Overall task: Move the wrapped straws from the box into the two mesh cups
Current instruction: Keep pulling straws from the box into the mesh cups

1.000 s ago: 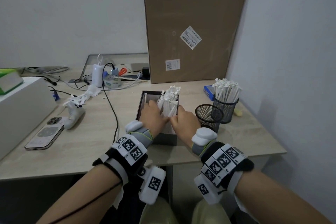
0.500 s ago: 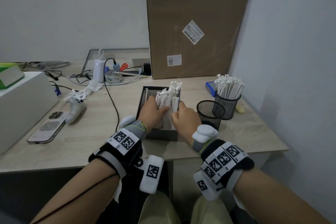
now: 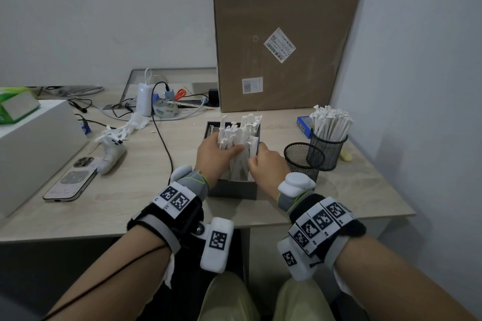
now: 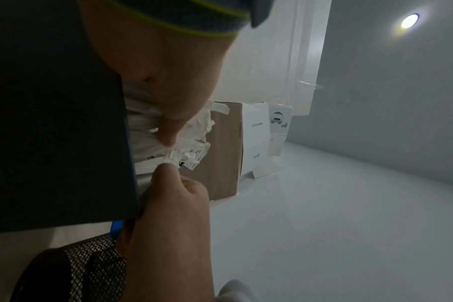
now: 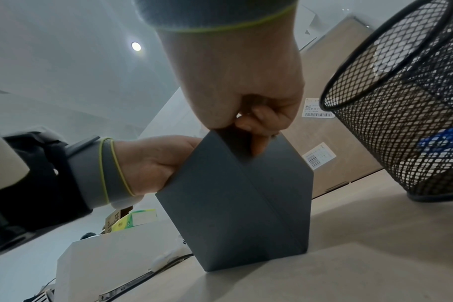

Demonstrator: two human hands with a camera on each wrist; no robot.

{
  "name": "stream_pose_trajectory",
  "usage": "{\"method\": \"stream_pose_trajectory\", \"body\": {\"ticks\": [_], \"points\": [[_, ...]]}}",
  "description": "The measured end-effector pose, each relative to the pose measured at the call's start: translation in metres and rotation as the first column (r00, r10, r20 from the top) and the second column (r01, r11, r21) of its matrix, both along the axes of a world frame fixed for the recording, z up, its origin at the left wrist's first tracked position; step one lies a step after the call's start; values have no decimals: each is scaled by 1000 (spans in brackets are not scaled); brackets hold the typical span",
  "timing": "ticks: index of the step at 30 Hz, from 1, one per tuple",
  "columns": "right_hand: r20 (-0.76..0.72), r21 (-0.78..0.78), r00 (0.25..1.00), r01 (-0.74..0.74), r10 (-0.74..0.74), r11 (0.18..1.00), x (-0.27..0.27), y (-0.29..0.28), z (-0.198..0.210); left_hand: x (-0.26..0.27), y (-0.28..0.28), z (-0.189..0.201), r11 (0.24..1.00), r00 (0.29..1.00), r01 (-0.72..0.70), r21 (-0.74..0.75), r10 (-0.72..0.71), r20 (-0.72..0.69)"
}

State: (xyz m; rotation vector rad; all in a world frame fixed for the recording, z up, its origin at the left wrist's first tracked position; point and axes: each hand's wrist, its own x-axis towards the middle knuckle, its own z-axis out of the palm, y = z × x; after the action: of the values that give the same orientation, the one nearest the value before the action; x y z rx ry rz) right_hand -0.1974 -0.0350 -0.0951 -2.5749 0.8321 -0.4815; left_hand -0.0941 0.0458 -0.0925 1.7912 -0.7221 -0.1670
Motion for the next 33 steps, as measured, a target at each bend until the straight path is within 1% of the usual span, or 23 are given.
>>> {"method": "stream_pose_trajectory", "body": {"ticks": [3,5,7,12,15,17,21,25,33], "points": [[-7,3,1000,4,-4,1000,-1,0,1,-1,0,1,998,996,55,-3,-55,-68],[-14,2,1000,8,-8,1000,-1,1,1,0,0,1,995,986,88,-41,-93,-139],[-19,7,1000,5,-4,1000,-1,1,2,-1,0,3,992,976,107,-68,-118,-182],[-28,-5,1000,4,-4,1000,0,2,2,2,1,-2,993,964,72,-95,-93,-251],[-34,-2,999,3,-3,1000,1,1,2,2,-1,-3,998,979,49,-48,-57,-194],[-33,4,999,7,-6,1000,1,0,3,2,-2,-1,998,986,19,-51,-28,-167],[-41,14,999,7,-6,1000,3,-1,3,0,-2,0,998,993,28,-57,-34,-115],[-34,24,999,22,-21,999,4,-1,3,-2,-3,0,994,991,70,-85,-79,-109],[-46,26,999,19,-18,999,3,-1,2,-5,0,1,994,995,61,-89,-68,-76]]}}
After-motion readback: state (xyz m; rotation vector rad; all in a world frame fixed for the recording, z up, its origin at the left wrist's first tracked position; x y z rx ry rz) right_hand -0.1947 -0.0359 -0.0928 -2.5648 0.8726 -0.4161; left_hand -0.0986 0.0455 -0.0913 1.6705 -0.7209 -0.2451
